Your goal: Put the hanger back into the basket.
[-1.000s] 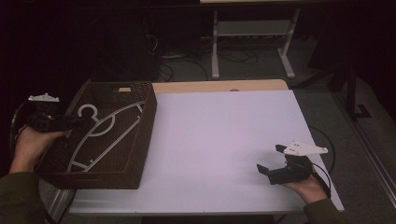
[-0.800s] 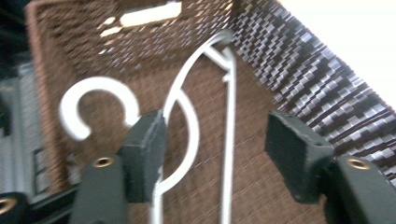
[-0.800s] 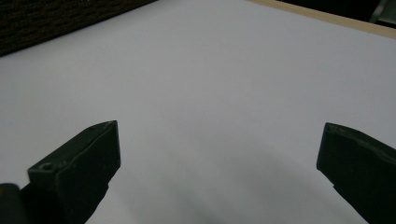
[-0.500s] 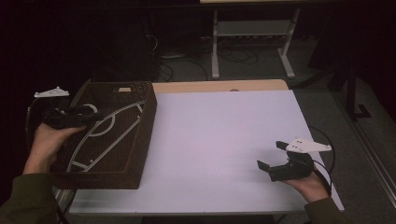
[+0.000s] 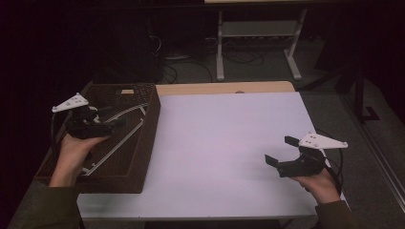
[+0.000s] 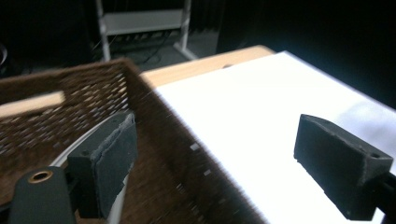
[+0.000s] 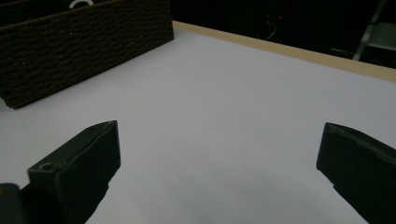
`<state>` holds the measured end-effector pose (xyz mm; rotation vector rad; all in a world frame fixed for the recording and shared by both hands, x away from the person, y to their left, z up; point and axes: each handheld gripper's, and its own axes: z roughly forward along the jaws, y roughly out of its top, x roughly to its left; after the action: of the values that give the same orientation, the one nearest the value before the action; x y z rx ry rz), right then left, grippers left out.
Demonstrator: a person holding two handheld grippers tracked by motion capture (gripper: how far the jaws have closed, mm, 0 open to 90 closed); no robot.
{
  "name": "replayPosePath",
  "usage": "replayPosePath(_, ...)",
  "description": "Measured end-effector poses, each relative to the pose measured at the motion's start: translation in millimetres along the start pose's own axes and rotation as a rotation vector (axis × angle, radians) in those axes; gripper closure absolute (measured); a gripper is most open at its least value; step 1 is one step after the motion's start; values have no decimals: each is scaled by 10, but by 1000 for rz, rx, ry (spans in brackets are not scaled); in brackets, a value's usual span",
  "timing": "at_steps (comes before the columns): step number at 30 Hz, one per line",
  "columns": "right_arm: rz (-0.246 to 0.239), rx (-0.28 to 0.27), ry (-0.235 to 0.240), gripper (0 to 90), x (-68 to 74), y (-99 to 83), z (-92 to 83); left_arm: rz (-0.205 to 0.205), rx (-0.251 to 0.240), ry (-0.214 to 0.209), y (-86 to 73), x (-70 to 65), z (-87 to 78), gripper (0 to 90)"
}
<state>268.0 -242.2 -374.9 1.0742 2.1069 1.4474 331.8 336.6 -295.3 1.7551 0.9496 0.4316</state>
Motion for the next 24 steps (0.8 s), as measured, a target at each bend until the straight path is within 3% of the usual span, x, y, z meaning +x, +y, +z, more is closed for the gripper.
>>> replayPosePath(11, 7, -88, 7, 0, -34, 306, -11, 17, -102, -92, -153, -419, 176, 90)
replayPosePath(15, 14, -123, 14, 0, -37, 413, -7, -5, -133, -114, -221, -481, 242, 73)
replayPosePath(24, 21, -189, 33, 0, -30, 546, -6, 22, -178, -141, -289, -587, 327, 22)
